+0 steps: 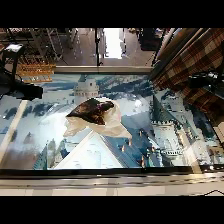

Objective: Fold the clothes and pants, and hang the long-sleeved shirts on hangers.

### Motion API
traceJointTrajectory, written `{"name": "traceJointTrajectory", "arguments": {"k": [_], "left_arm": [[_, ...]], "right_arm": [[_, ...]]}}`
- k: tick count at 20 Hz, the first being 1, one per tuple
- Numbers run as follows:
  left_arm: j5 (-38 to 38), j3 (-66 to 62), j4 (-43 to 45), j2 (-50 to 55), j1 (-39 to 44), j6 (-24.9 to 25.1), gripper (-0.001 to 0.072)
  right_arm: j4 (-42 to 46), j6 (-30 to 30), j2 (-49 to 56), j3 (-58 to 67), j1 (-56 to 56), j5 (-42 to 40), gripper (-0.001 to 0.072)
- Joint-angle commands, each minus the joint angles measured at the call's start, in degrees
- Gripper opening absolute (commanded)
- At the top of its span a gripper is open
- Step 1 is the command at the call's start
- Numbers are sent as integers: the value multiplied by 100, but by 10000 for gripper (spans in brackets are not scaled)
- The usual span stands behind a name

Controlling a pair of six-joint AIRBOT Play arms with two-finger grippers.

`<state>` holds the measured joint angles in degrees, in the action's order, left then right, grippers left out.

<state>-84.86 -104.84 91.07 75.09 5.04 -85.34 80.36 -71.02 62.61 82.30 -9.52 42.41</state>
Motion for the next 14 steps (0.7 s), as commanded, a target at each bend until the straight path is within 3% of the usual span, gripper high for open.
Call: {"name": "traceJointTrajectory", "arguments": {"k": [1,14], "left_arm": [[2,-4,0,-2,-2,2,9],[162,-4,-4,0,-2,-2,9]], "right_arm": [[0,0,-4,4,4,0,101],[-13,0,0,4,4,-63,101]]}}
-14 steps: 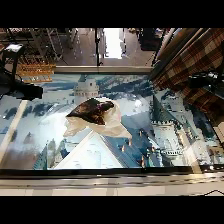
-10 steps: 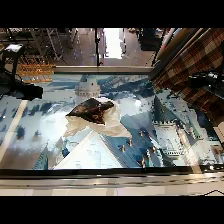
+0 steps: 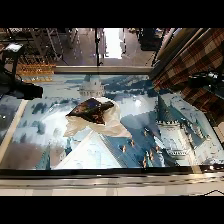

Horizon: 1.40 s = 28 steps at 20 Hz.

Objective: Fold the clothes and pants, and hang the long-sleeved shirts on hangers.

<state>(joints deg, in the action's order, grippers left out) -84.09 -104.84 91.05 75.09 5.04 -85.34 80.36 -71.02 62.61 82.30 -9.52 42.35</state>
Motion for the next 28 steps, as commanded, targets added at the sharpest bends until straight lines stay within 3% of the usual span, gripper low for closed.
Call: {"name": "traceJointTrajectory", "arguments": {"k": [1,4,5,7,8,9,10,11,12,14,18,20,25,28], "left_arm": [[111,-4,-17,0,-2,0,9],[442,-4,-20,20,-2,-2,9],[446,-4,-22,42,-2,-2,9],[258,-4,-20,85,-2,0,23],[199,-4,-22,114,-2,4,66],[186,-4,-63,144,0,0,456],[208,-4,-197,170,-2,-144,674],[223,-4,-337,238,-2,-188,701],[234,-4,-490,350,-2,-166,697],[70,-4,-911,758,-28,-155,698],[37,634,-1696,1703,-186,212,698],[225,1130,-1698,2044,-308,531,698],[713,1655,-2092,2542,-529,1294,699],[946,1655,-2068,2809,-498,1250,700]], "right_arm": [[-72,0,0,4,4,-186,101],[-719,-302,-11,7,4,-256,101],[-1080,-625,-50,9,4,181,102],[-1224,-638,-133,9,4,1034,103],[-1211,-625,-142,9,4,1464,106],[-1091,-605,-140,9,4,1910,115],[-1001,-603,-138,7,4,2391,241],[-1021,-603,-114,-9,4,2949,541],[-1180,-531,-85,-114,4,3305,580],[-2083,-223,-2,-761,4,3679,580],[-4111,435,251,-3368,4,2317,581],[-4911,1231,756,-4037,46,1961,580],[-5084,1534,2664,-3058,822,1456,583],[-4787,1106,3491,-2041,1233,1228,576]]}}
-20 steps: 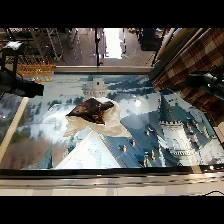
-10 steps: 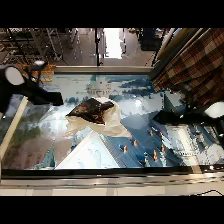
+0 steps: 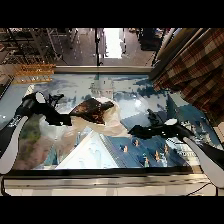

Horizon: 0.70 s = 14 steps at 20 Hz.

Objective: Fold the clothes and pants, and hang the long-sleeved shirts on hangers.

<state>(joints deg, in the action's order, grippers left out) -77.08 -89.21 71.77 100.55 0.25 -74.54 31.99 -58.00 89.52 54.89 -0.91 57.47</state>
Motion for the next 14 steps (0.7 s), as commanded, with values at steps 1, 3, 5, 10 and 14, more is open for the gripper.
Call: {"name": "traceJointTrajectory", "arguments": {"k": [1,3,5,10,14], "left_arm": [[229,92,-146,372,2,153,700],[219,92,-321,538,52,129,681],[83,92,-584,671,173,131,307],[-1683,-199,-584,297,83,393,4],[-1792,-1475,-1633,-1550,-656,387,5]], "right_arm": [[262,-426,949,955,468,-313,558],[765,-833,1054,1314,625,-310,249],[868,-907,1049,1484,715,48,124],[1578,-1047,278,1582,680,920,11],[3620,-1711,-2253,2179,481,1314,11]]}}
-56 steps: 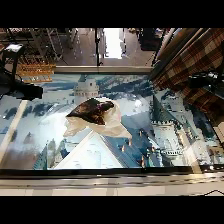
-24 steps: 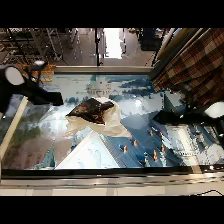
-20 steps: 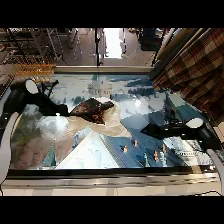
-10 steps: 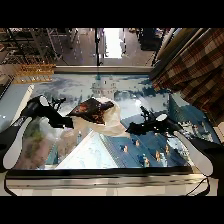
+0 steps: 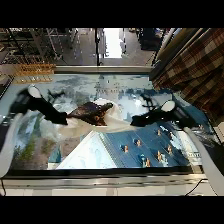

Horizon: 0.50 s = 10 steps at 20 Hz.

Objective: Fold the clothes and pants, and hang the long-sleeved shirts on hangers.

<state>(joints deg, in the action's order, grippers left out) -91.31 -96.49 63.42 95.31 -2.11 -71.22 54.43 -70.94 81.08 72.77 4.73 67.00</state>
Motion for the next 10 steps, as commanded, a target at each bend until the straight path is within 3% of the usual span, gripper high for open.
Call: {"name": "traceJointTrajectory", "arguments": {"k": [1,4,6,10], "left_arm": [[-372,-1128,-1338,-1458,-636,55,5],[-280,-2247,-3106,-2610,-1311,129,5],[428,-2509,-4065,-3425,-1781,531,5],[2015,-2505,-3685,-4557,-2203,1106,6]], "right_arm": [[1635,-426,-2028,721,-81,485,11],[1587,-424,-3770,1840,-74,385,11],[1572,-424,-4627,2450,-76,-267,11],[1565,-339,-5134,3198,-76,-1285,11]]}}
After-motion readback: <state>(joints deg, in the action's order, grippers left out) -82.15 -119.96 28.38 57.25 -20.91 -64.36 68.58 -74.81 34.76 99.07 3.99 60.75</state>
